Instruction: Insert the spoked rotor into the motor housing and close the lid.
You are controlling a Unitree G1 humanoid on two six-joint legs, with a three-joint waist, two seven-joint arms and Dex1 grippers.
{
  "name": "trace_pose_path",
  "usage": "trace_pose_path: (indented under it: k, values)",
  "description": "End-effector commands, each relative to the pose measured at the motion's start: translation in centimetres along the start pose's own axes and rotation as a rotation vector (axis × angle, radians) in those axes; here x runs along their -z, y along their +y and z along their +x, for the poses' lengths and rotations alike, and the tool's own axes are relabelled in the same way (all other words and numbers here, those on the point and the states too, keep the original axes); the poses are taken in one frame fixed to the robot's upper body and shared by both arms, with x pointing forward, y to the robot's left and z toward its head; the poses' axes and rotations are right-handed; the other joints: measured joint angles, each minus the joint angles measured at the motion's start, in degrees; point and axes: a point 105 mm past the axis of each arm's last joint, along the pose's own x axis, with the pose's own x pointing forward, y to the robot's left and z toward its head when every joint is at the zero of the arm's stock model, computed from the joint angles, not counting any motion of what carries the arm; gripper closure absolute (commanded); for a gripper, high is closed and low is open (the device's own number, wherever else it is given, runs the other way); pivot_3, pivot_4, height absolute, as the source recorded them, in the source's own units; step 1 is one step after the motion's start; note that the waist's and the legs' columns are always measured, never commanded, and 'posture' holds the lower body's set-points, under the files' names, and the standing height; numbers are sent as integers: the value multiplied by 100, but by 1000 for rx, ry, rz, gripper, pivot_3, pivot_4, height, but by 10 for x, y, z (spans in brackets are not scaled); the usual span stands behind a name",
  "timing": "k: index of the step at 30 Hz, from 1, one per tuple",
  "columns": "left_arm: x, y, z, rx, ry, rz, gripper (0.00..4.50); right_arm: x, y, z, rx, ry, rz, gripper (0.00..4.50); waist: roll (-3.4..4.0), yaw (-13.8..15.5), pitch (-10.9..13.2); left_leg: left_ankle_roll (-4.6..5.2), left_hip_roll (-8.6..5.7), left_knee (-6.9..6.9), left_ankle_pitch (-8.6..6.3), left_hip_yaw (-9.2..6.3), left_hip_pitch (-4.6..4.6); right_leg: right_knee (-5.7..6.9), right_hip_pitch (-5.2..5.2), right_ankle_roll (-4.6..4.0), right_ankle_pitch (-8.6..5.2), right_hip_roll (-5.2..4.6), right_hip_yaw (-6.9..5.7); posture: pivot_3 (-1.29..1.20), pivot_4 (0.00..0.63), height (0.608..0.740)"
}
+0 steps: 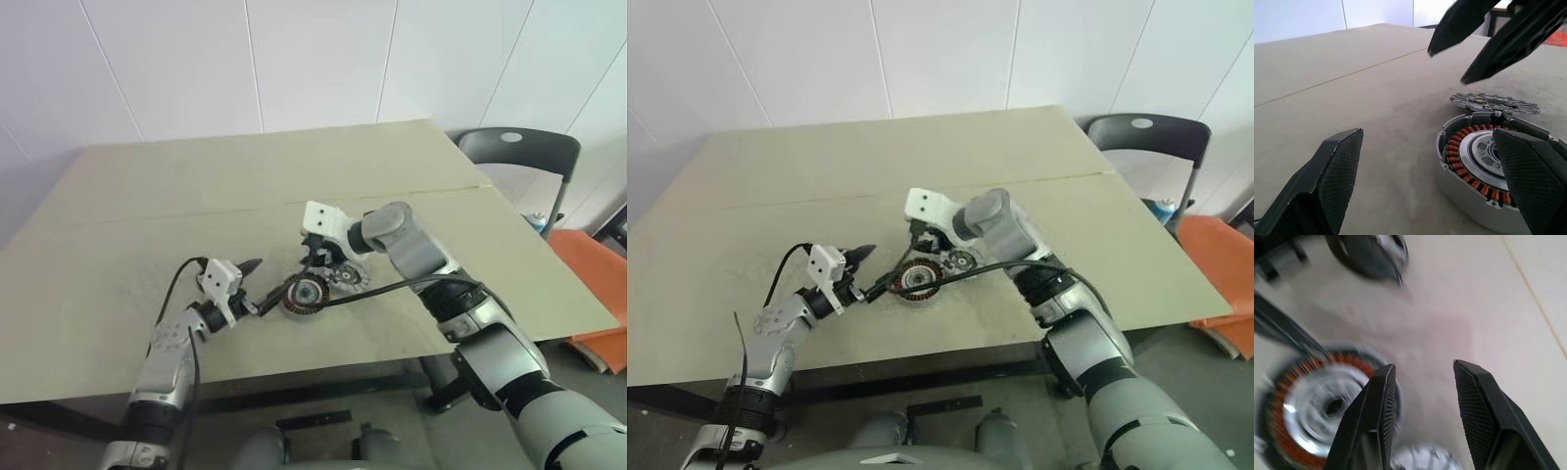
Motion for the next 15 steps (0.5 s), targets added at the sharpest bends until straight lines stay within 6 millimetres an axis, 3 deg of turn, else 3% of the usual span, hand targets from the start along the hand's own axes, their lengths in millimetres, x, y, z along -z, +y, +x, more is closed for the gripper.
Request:
trace_pose_path:
  k: [1, 4, 9, 15]
  values:
    - [-8, -1, 2, 1, -28, 19, 0, -23, 8, -12, -40, -48, 116, 2366, 0, 9, 0, 0, 0, 0, 0, -1, -1, 0, 0, 0, 0, 0, 0, 0, 0, 740]
    - [-6, -3, 2, -1, -28, 13, 0, -29, 21, -16, -75, -46, 149, 1654, 0, 6, 0, 0, 0, 3, 0, -1, -6, 0, -6, -2, -1, -1, 0, 0, 0, 740]
    - [-5, -5, 2, -5, -31, 7, 0, -9, 25, -10, 11, 65, 262, 48, -1, 6, -1, 0, 0, 3, 0, -1, -29, 1, -31, -1, 0, -1, 0, 0, 0, 740]
    - [-11, -2, 0, -8, -41, 26, 0, 3, 17, -8, 182, 196, 313, 48, -1, 1, -1, 0, -1, 10, 1, -1, -59, 4, -58, -3, 2, -2, 0, 0, 0, 740]
